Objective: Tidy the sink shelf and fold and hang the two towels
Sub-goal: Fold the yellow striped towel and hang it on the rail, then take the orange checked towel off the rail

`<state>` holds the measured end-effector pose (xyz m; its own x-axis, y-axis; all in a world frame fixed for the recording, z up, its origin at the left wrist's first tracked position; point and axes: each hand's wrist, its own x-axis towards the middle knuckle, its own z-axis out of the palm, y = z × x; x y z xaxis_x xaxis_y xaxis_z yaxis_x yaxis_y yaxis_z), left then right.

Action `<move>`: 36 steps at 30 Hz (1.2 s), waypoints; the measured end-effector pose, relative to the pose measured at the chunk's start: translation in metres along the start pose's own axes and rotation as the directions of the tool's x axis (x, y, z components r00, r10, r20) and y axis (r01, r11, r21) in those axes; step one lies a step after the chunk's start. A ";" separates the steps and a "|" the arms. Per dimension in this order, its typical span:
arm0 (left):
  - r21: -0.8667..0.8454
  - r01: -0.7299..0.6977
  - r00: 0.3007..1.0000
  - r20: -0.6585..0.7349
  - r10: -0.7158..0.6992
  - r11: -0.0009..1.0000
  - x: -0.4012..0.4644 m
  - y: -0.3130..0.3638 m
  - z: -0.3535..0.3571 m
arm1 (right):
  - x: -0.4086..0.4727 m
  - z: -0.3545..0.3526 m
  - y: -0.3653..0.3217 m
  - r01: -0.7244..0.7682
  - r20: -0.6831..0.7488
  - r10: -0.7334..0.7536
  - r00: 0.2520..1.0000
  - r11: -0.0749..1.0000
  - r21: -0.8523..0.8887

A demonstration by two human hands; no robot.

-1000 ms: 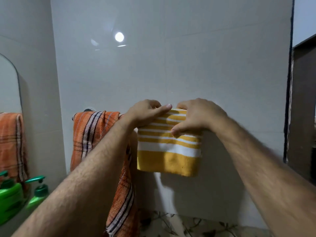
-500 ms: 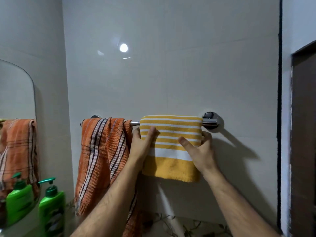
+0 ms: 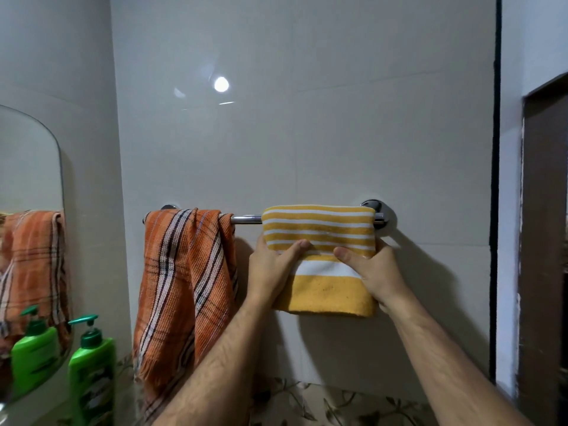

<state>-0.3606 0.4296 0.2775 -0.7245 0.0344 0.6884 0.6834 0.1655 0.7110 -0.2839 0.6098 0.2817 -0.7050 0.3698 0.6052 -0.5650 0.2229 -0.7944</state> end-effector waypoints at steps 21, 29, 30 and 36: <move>0.362 -0.094 0.978 -0.141 0.154 0.927 -0.069 -0.023 -0.053 | -0.069 0.012 -0.010 0.311 -0.161 -0.565 0.809 0.645 -0.698; 0.619 -0.031 0.917 -0.295 0.269 0.785 -0.050 -0.024 -0.111 | -0.078 0.089 -0.048 0.637 0.038 -0.733 0.679 0.563 -0.527; 0.640 0.010 0.923 -0.301 0.239 0.768 -0.046 -0.025 -0.116 | -0.078 0.099 -0.050 0.636 0.068 -0.695 0.716 0.610 -0.473; 0.682 0.202 0.949 -0.313 0.030 0.703 -0.041 -0.027 -0.115 | -0.068 0.147 -0.041 0.385 0.252 -0.315 0.915 0.869 -0.310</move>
<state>-0.3394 0.3107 0.2467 -0.6392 -0.2705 0.7199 0.2732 0.7951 0.5414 -0.2753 0.4426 0.2809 -0.5750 0.0404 0.8172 -0.6299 0.6155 -0.4737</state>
